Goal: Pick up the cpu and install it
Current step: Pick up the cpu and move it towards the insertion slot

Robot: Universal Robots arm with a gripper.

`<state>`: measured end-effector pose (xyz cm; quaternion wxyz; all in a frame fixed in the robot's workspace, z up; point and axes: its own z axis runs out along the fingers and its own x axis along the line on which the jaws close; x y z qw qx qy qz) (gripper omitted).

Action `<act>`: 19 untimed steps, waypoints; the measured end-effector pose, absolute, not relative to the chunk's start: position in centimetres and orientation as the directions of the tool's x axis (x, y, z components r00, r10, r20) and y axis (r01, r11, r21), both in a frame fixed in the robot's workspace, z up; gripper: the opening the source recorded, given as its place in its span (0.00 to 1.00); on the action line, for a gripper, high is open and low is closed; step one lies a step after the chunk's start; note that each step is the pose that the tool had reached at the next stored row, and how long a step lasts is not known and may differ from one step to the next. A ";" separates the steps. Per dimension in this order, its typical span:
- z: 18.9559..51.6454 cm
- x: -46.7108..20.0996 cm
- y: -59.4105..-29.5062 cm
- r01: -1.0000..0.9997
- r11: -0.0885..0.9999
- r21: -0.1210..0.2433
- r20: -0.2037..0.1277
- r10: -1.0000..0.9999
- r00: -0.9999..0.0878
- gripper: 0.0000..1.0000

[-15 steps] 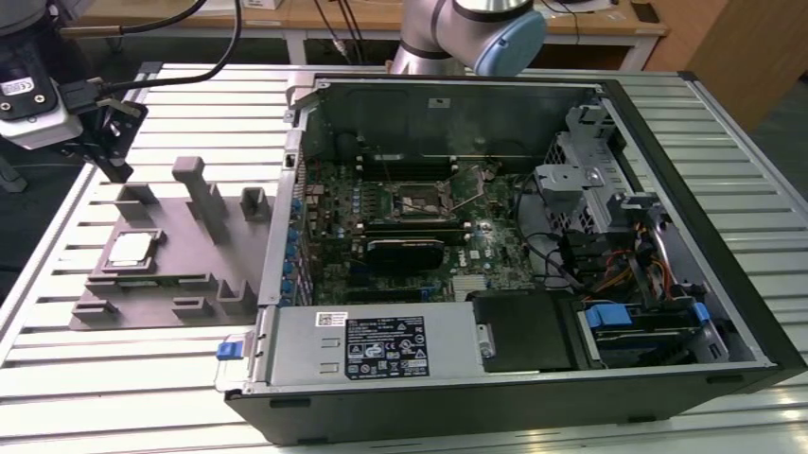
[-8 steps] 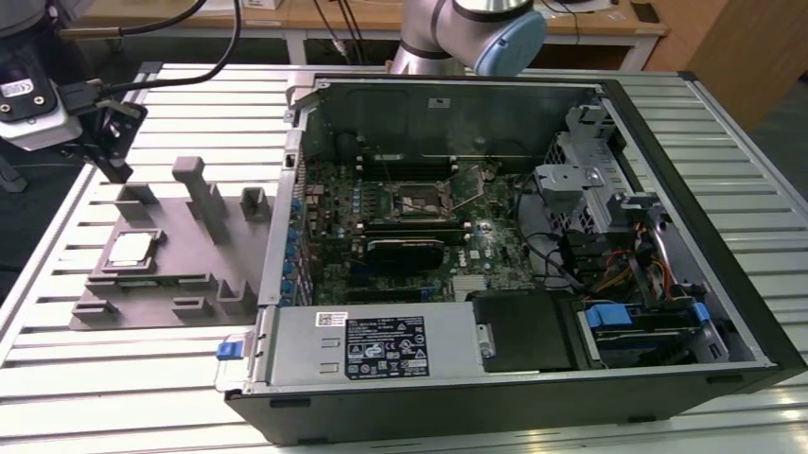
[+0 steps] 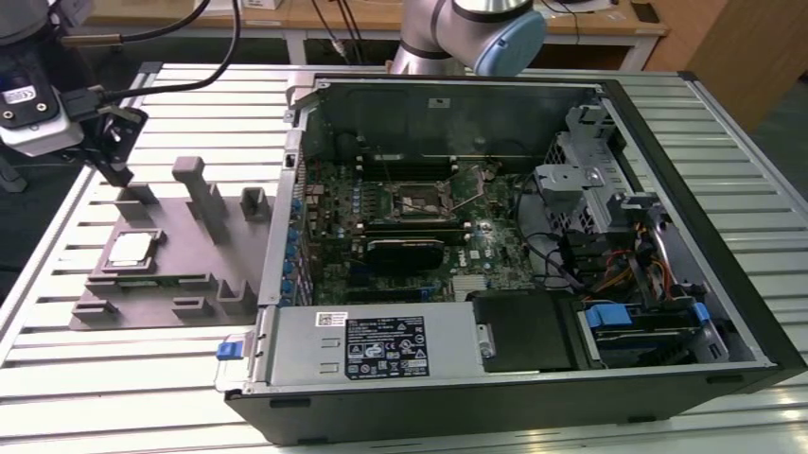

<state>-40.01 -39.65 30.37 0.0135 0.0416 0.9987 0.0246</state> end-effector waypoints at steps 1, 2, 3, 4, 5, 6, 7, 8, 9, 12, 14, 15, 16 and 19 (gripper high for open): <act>30.3 -40.0 -39.6 0.082 0.995 0.050 -0.025 0.084 -0.996 0.11; 30.2 -40.0 -39.6 0.082 0.995 0.050 -0.025 0.084 -0.996 0.11; 30.1 -40.0 -39.6 0.082 0.995 0.050 -0.025 0.084 -0.996 0.11; 30.1 -40.0 -39.6 0.082 0.995 0.050 -0.025 0.084 -0.996 0.11; 30.0 -40.1 -39.6 0.082 0.995 0.050 -0.025 0.084 -0.996 0.11; 29.9 -40.1 -39.6 0.082 0.995 0.050 -0.025 0.084 -0.996 0.11; 29.8 -40.1 -39.6 0.082 0.995 0.050 -0.025 0.084 -0.996 0.11; 29.7 -40.1 -39.6 0.082 0.995 0.050 -0.025 0.084 -0.996 0.11; 29.6 -40.1 -39.6 0.082 0.995 0.050 -0.025 0.084 -0.996 0.11; 29.4 -40.2 -39.6 0.082 0.995 0.050 -0.025 0.084 -0.996 0.11; 29.2 -40.2 -39.6 0.082 0.995 0.050 -0.025 0.084 -0.996 0.11; 29.2 -40.2 -39.6 0.082 0.995 0.050 -0.025 0.084 -0.996 0.11; 29.1 -40.3 -39.6 0.082 0.995 0.050 -0.025 0.084 -0.996 0.11; 28.8 -40.3 -39.6 0.082 0.995 0.050 -0.025 0.084 -0.996 0.11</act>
